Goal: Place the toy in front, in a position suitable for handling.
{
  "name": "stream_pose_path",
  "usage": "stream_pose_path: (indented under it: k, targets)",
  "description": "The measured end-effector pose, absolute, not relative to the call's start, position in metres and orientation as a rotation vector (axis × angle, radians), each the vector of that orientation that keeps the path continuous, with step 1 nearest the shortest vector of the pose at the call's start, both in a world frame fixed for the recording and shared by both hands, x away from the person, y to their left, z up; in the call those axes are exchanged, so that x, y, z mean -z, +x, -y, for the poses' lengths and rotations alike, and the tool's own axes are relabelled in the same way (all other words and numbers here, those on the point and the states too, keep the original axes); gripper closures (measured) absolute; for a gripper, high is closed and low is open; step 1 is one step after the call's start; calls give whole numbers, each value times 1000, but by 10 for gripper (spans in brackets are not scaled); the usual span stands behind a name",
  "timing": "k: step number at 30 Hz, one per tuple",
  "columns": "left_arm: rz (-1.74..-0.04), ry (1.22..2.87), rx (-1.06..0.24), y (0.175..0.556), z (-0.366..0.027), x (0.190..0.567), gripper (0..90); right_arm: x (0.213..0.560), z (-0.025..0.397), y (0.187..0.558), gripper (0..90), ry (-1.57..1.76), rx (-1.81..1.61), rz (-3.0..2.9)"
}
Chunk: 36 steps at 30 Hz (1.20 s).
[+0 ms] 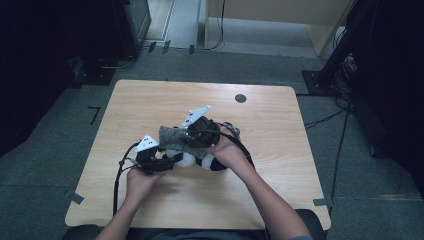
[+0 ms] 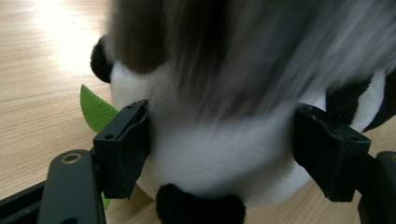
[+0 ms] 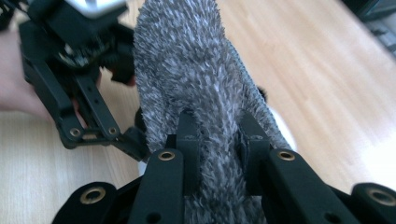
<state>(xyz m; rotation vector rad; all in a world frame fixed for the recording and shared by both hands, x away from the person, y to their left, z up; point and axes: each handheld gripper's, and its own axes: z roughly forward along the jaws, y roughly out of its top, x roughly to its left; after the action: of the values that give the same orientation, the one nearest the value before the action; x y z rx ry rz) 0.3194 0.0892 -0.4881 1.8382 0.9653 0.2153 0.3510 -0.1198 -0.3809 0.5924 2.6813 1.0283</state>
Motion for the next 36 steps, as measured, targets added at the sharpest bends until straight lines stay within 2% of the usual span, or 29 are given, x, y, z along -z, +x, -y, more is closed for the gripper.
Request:
stream_pose_path:
  k: [4, 11, 36]
  targets:
    - [-969, 1841, -219, 320, -89, 488, 232, 393, 116, 353, 749, 587, -990, -2710]
    - [-973, 1850, -224, 319, -89, 488, 234, 392, 122, 355, 751, 590, -975, -2690]
    - [-975, 1846, -217, 321, -89, 488, 234, 392, 197, 390, 761, 893, -1026, -2553]
